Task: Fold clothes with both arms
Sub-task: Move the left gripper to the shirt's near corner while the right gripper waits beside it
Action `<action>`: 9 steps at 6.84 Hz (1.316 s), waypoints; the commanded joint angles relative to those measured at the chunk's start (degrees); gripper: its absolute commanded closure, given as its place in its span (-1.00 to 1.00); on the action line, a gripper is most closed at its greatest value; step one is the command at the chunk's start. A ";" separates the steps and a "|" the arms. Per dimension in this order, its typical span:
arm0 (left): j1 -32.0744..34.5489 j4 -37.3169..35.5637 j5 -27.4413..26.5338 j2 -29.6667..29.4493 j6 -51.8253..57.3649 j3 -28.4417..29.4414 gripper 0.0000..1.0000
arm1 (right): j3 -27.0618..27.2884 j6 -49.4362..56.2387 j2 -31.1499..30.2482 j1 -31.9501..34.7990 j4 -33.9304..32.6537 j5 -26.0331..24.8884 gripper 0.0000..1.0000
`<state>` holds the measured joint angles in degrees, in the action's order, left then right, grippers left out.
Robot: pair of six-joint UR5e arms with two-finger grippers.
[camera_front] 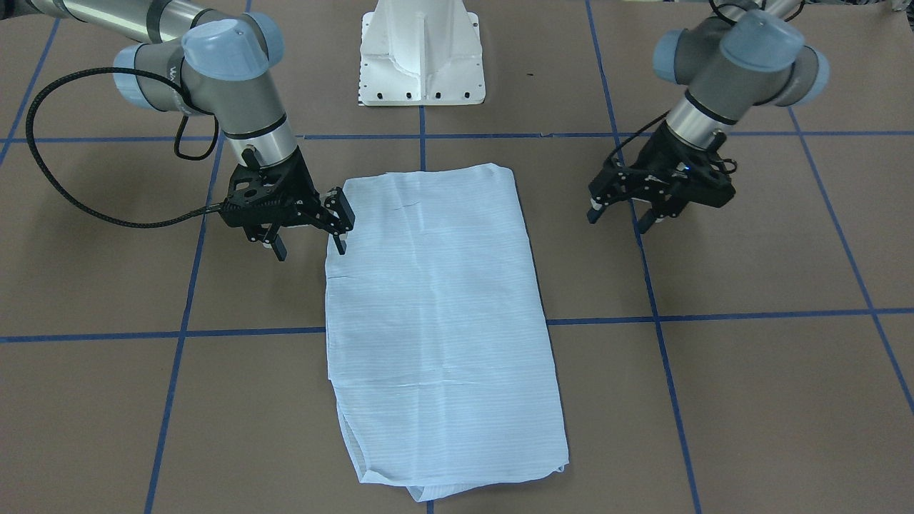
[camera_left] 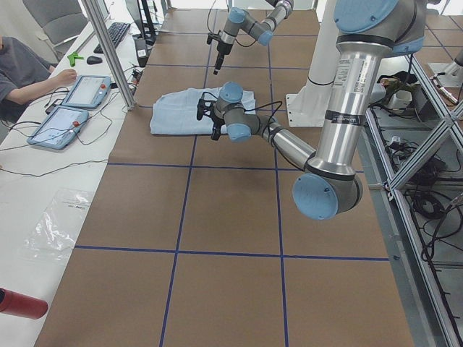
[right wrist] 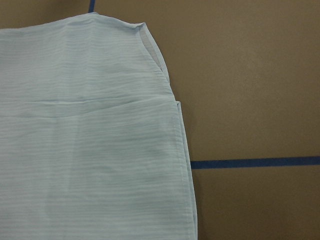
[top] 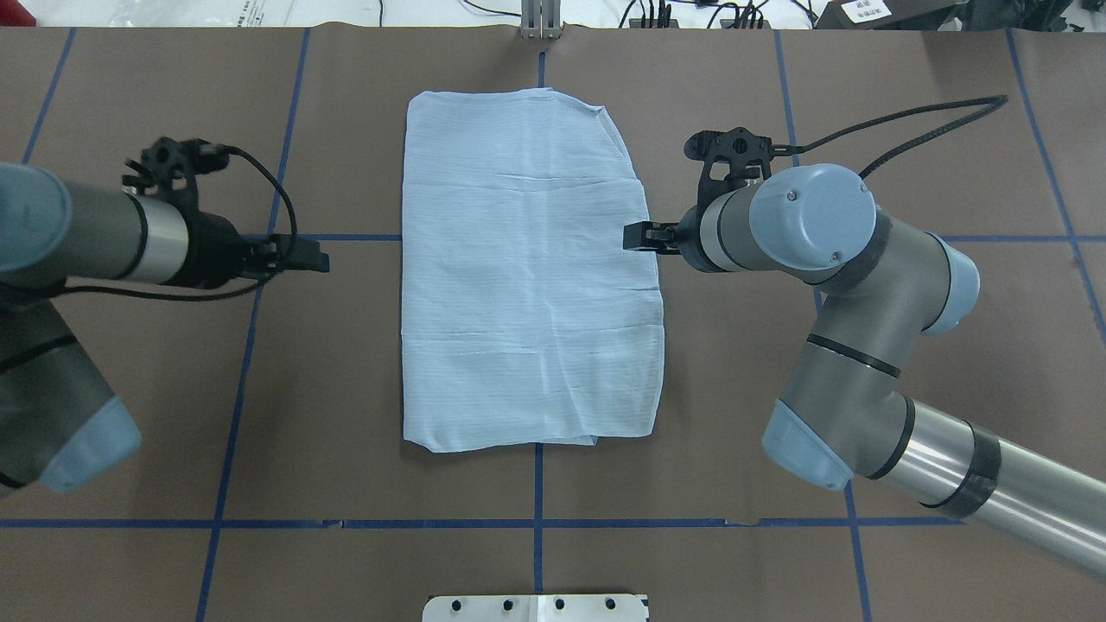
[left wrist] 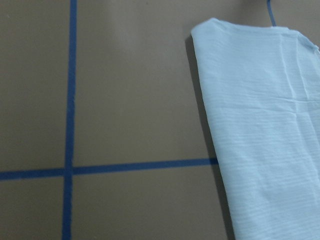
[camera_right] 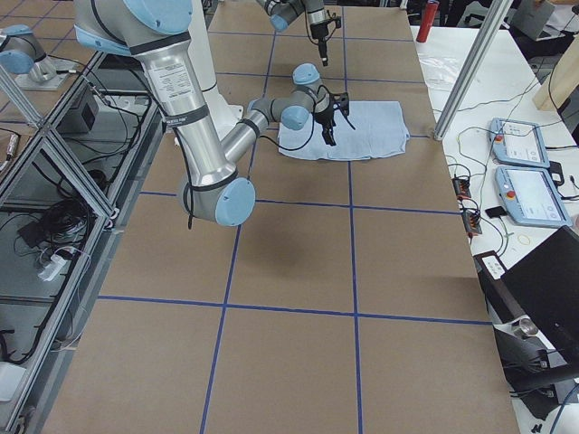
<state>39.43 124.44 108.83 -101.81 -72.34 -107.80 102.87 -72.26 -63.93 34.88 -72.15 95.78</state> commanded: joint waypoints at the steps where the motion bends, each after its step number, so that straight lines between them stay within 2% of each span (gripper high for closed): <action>1: -10.39 -5.33 -8.43 -2.76 -9.37 -1.88 -1.00 | 0.49 -3.06 -0.58 -0.69 0.61 -0.68 -1.00; 4: -15.16 -6.93 -10.38 -4.89 -11.33 0.39 -1.00 | 0.49 -3.06 -0.58 -0.69 0.61 -0.68 -1.00; 5: -15.34 -6.93 -10.39 -5.15 -11.33 0.58 -0.92 | 0.49 -3.06 -0.67 -0.69 0.61 -0.68 -1.00; 7: -17.09 -6.93 -10.39 -5.24 -11.33 0.66 -0.62 | 0.49 -3.06 -0.67 -0.69 0.61 -0.68 -1.00; 9: -18.42 -6.93 -10.39 -5.42 -11.33 0.84 -0.62 | 0.49 -3.06 -0.67 -0.69 0.61 -0.68 -1.00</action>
<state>21.70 117.51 98.44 -107.16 -83.63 -107.07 103.36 -75.32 -64.60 34.15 -71.54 95.13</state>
